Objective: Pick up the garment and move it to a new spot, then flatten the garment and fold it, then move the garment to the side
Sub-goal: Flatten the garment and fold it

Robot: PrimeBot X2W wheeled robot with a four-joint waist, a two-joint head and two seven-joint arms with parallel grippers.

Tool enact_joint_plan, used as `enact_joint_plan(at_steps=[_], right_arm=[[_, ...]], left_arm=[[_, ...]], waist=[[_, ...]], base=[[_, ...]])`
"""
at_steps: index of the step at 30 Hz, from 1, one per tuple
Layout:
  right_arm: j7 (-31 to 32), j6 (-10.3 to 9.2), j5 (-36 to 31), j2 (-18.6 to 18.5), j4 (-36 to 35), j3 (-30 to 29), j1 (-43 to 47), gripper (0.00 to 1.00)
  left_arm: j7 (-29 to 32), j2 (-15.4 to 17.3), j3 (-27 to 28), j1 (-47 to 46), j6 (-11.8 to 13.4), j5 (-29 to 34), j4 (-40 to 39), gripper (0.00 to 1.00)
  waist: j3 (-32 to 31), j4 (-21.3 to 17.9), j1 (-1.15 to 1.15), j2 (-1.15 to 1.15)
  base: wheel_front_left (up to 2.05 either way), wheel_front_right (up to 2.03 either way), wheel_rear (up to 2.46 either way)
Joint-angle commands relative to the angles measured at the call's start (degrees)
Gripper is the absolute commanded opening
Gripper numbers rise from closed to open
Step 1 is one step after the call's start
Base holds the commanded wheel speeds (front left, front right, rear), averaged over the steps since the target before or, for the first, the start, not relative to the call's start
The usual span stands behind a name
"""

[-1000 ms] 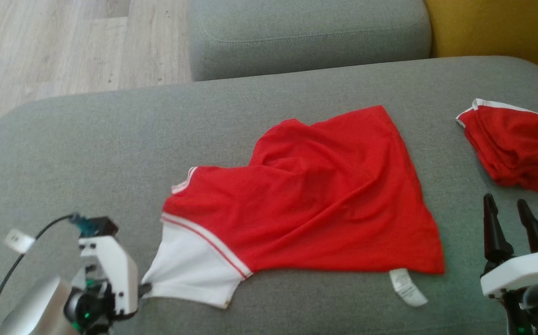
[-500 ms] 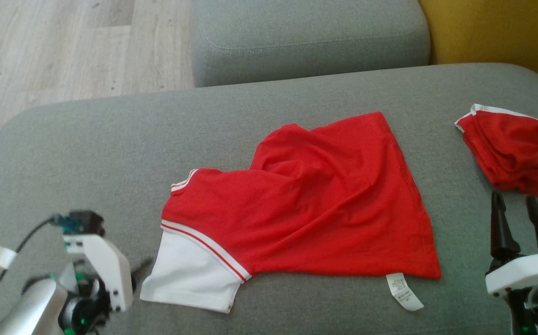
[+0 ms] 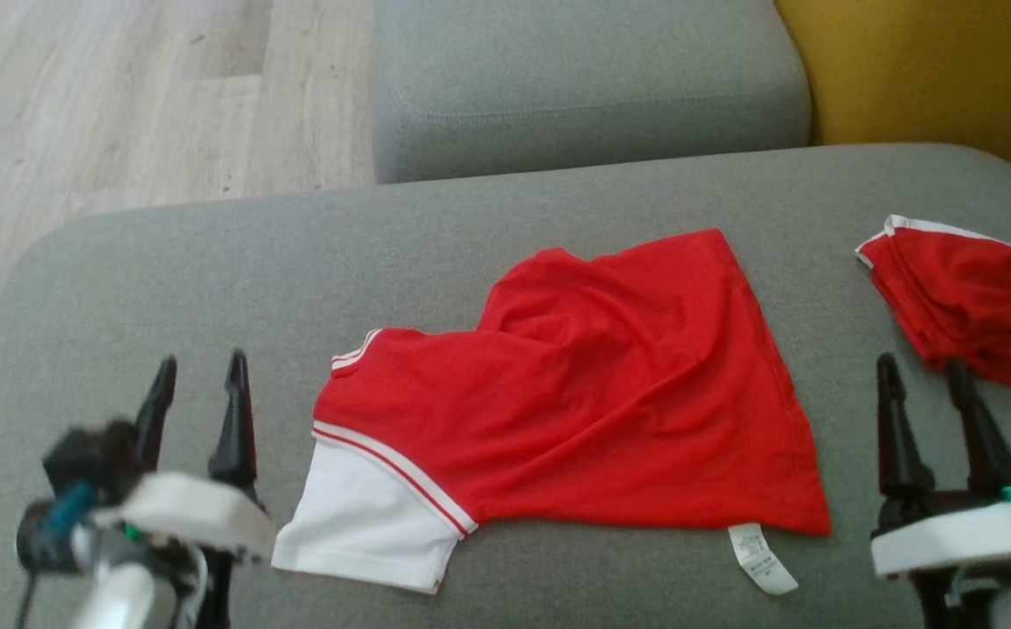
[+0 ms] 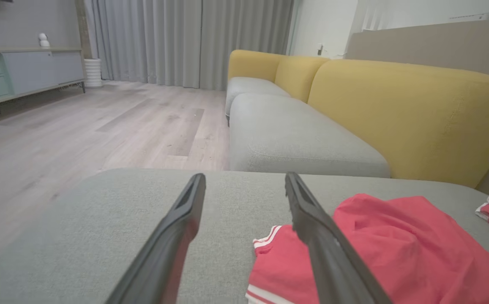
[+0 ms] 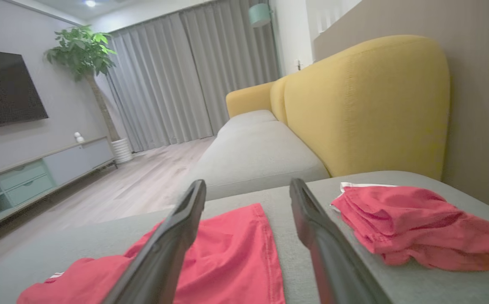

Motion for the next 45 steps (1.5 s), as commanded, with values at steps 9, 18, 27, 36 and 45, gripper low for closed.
enact_joint_plan(at_steps=[9,18,27,36,45], right_arm=[[-2.95,0.39,0.11,-3.09,-0.05,3.39,1.11,1.0],[-3.14,0.39,-0.27,-3.43,1.77,3.44,-0.15,1.0],[-2.58,0.39,-0.45,-3.98,2.21,3.48,-0.05,1.0],[9.75,0.39,1.58,-4.1,6.44,2.5,-0.53,1.0],[32.25,0.39,7.67,-3.45,15.33,4.52,-5.9,1.0]], left_arm=[[-2.59,-4.5,6.99,4.71,1.83,4.31,-3.13,1.0],[-2.62,-7.52,10.27,6.07,-2.1,8.06,-0.86,1.0],[-2.63,-9.68,12.67,6.45,-4.6,10.2,-0.28,1.0],[11.23,-7.94,9.4,4.65,-9.33,8.24,6.19,1.0],[34.14,-4.17,6.05,-1.1,-12.61,4.59,7.7,1.0]], waist=[[0.06,-0.22,0.0,0.0],[-0.13,-0.34,0.0,0.0],[-0.55,-0.61,0.0,0.0],[-0.81,-0.75,0.0,0.0],[0.83,-0.66,0.0,0.0]], base=[[0.0,0.0,0.0],[0.0,0.0,0.0],[0.0,0.0,0.0],[0.0,0.0,0.0],[0.0,0.0,0.0]])
